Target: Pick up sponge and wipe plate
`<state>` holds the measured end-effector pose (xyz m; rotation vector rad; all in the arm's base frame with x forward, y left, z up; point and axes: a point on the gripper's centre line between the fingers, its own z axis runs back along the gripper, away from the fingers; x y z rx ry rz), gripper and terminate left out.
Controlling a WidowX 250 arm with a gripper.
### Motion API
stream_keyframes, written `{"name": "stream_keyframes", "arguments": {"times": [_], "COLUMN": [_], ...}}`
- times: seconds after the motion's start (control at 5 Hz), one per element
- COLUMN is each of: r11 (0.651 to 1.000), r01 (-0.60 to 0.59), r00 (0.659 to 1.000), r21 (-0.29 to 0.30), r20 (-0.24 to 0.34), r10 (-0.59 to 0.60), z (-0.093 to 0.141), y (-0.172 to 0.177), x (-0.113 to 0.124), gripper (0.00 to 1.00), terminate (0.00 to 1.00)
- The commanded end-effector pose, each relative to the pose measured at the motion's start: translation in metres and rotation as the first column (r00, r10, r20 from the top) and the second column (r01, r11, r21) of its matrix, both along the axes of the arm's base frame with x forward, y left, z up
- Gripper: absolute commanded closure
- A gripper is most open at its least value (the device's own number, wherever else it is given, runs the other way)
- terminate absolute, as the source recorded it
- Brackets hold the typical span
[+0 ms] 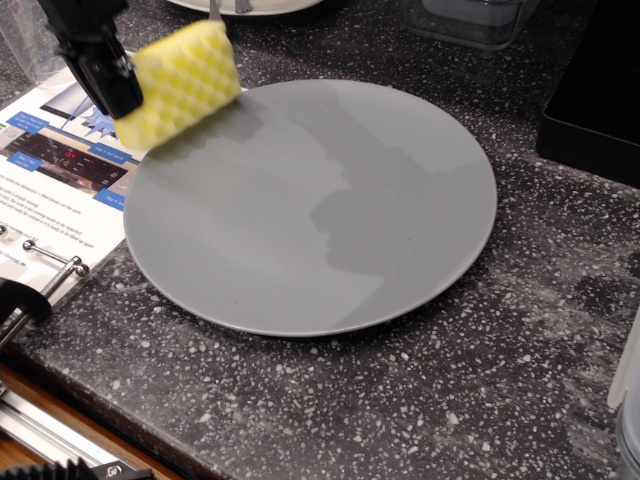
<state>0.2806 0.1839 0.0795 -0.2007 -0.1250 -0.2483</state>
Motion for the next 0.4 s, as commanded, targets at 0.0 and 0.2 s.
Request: {"name": "stream_keyframes", "arguments": {"times": [0.0,0.2], "r11": [0.995,0.987], "r01": [0.001,0.004], "r00": [0.997,0.998], "r21": [0.096,0.16], "r20": [0.08,0.057], "r10": [-0.008,-0.013], "z": [0.006,0.001], "y": [-0.022,-0.042], "x": [0.008,0.009], "gripper": [1.0,1.0], "terminate": [0.0,0.0]}}
